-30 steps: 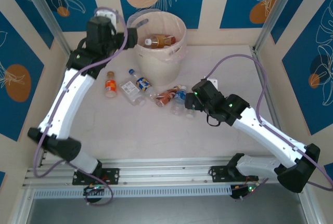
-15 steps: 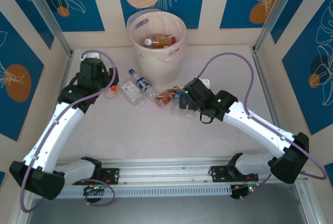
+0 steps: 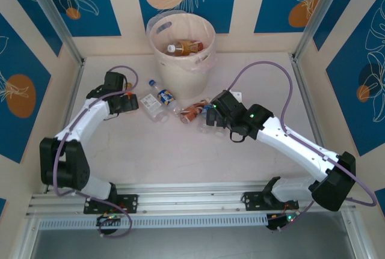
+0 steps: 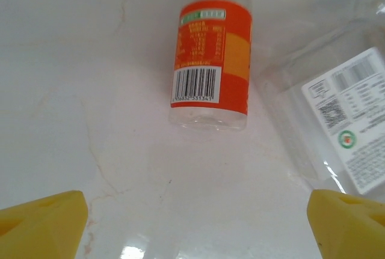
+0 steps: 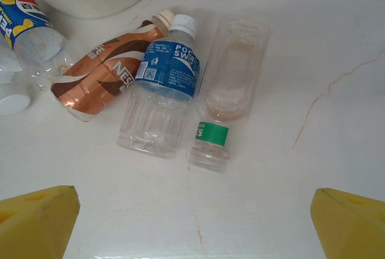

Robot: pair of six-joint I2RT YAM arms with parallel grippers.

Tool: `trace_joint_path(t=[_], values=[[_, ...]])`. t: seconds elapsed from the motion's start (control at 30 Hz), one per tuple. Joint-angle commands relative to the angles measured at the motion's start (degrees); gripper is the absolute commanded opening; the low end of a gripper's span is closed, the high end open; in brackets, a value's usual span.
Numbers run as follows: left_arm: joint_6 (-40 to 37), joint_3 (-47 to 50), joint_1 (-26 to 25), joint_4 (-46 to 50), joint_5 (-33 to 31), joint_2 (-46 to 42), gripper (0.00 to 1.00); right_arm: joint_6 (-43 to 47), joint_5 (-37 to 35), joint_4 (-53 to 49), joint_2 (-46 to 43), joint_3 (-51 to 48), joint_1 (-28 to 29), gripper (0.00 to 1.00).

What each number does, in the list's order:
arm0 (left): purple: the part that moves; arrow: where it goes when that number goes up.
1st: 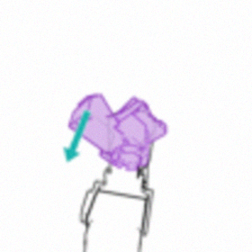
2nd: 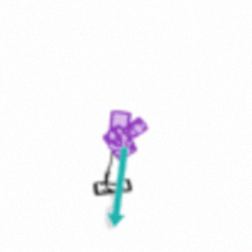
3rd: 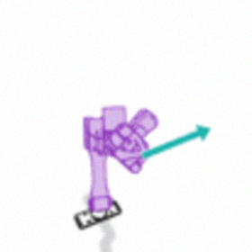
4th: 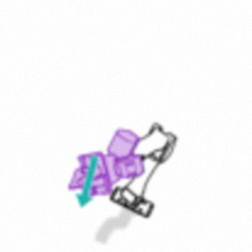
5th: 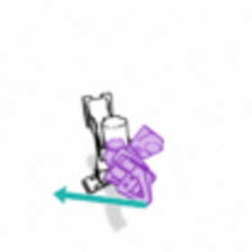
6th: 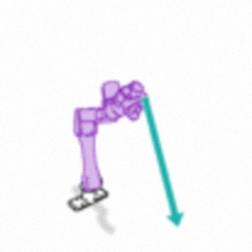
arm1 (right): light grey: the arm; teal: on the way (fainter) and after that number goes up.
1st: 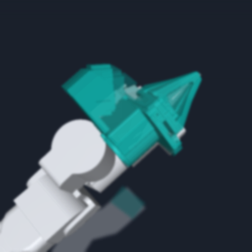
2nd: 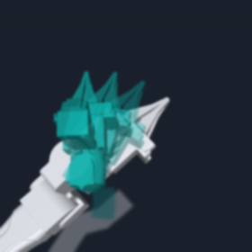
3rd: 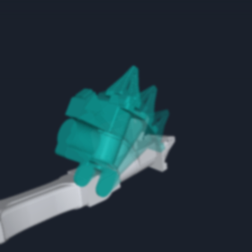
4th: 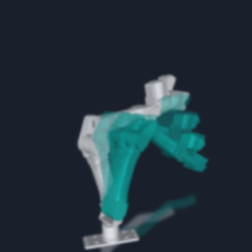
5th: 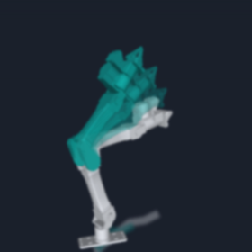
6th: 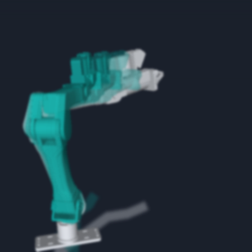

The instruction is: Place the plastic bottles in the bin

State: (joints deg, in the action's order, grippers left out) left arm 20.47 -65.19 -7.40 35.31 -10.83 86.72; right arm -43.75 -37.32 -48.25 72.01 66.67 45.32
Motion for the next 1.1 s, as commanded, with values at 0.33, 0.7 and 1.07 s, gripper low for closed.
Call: trace_joint_path(t=[0.33,0.7,1.07], values=[[-3.69,-10.04,6.27,-2.53,9.59,15.62,0.84,-1.69,-1.61,-0.44,-1.69,0.61,0.16,0.99],[-3.63,-14.93,7.11,-1.87,11.92,23.31,0.75,-1.43,-1.7,-0.76,-1.74,1.07,0.38,0.99],[-2.12,-15.63,7.49,-2.11,10.83,26.87,0.64,-1.38,-2.23,-1.41,-2.54,0.74,0.46,0.99]])
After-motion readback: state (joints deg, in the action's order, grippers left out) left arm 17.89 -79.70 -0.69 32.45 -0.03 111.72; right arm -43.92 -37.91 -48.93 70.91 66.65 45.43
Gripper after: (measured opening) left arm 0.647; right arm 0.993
